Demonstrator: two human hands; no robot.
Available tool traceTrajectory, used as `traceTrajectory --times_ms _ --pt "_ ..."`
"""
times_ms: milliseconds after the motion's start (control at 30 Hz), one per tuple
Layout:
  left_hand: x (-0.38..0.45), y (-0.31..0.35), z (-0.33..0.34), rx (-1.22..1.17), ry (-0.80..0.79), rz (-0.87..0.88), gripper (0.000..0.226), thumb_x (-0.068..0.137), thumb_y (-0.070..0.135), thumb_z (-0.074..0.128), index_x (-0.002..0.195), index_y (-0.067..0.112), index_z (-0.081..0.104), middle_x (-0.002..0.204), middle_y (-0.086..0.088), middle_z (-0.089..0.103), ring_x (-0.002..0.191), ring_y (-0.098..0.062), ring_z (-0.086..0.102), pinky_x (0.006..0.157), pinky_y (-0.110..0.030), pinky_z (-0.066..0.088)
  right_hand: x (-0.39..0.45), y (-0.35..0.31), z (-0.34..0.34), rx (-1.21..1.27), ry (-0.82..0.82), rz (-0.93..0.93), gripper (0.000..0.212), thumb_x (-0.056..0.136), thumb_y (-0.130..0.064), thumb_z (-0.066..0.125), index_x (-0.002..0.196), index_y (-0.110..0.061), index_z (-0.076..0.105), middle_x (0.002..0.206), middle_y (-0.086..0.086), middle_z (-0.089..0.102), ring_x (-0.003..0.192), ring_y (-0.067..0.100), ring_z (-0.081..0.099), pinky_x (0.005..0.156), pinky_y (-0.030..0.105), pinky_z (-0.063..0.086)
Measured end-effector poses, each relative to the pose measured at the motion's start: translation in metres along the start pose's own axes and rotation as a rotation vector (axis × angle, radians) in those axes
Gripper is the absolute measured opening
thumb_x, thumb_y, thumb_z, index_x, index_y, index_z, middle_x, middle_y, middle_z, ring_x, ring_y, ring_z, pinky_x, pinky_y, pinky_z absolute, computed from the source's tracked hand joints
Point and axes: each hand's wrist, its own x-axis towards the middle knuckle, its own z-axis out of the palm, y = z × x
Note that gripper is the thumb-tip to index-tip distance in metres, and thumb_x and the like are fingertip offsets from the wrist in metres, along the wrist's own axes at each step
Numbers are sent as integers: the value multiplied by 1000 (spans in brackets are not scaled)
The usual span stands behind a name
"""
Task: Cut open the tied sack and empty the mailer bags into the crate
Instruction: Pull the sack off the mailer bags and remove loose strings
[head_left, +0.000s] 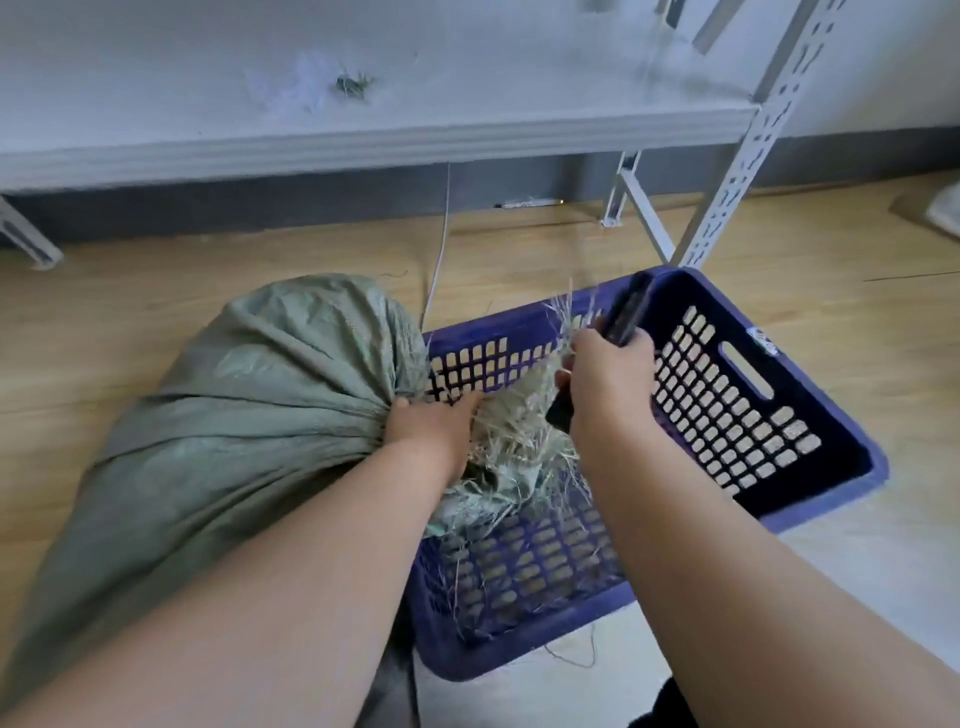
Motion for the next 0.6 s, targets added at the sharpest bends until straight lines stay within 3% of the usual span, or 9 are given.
traceTrajectory --times_ms 67,100,167,267,333,433,500,567,600 --pt "1 0 3 -37 -20 -15 89 85 4 54 153 23 0 124 -6 62 111 -27 58 111 -49 28 -6 6 10 -207 -157 -63 21 87 -8 50 106 -19 50 90 7 59 74 22 59 69 42 55" --pt "2 -1 3 -73 4 -17 86 85 8 57 152 22 5 130 -6 57 119 -27 53 111 -49 27 -8 8 13 -361 -224 -133 19 87 -8 49 103 -20 48 90 6 58 74 21 59 66 42 54" --pt "1 -4 0 -73 130 -29 84 83 22 64 150 20 13 142 -5 43 132 -26 38 113 -46 22 -7 9 12 -753 -366 -263 19 88 -9 47 105 -19 46 84 3 54 73 21 57 59 36 47" --pt "-8 -1 2 -50 370 -195 95 75 30 74 147 22 13 153 -5 21 141 -26 17 116 -49 4 3 1 -2 -1163 -431 -303 27 90 -10 47 117 -13 46 94 6 54 88 31 57 70 41 49" --pt "-15 7 11 -65 206 -207 98 76 24 71 150 21 7 156 -9 13 145 -30 8 113 -54 -7 12 -11 -12 -1243 -327 -310 34 90 -11 48 123 -12 44 110 10 53 101 34 56 80 45 50" --pt "-20 23 22 40 -267 61 75 86 24 55 151 24 17 160 -8 11 147 -31 1 109 -62 -16 22 -24 -19 -1242 -197 -397 36 90 -13 48 126 -12 44 121 12 48 108 37 51 86 51 49" --pt "-20 24 16 -106 -402 163 67 88 32 51 149 35 24 161 1 11 147 -28 6 111 -64 -12 24 -24 -18 -1191 -234 -454 35 89 -11 50 124 -13 50 117 12 48 96 33 52 81 47 50" --pt "-19 18 2 -461 -387 154 57 87 30 51 142 41 39 156 4 27 138 -24 32 114 -55 18 22 -20 -14 -1123 -341 -483 32 87 -11 53 118 -15 58 111 12 53 86 29 53 76 40 50" --pt "-18 13 -6 -701 -332 117 49 89 25 53 135 40 48 152 3 36 126 -20 45 105 -42 37 18 -17 -12 -1078 -397 -474 29 86 -13 55 114 -16 61 106 11 58 83 28 55 72 35 48"
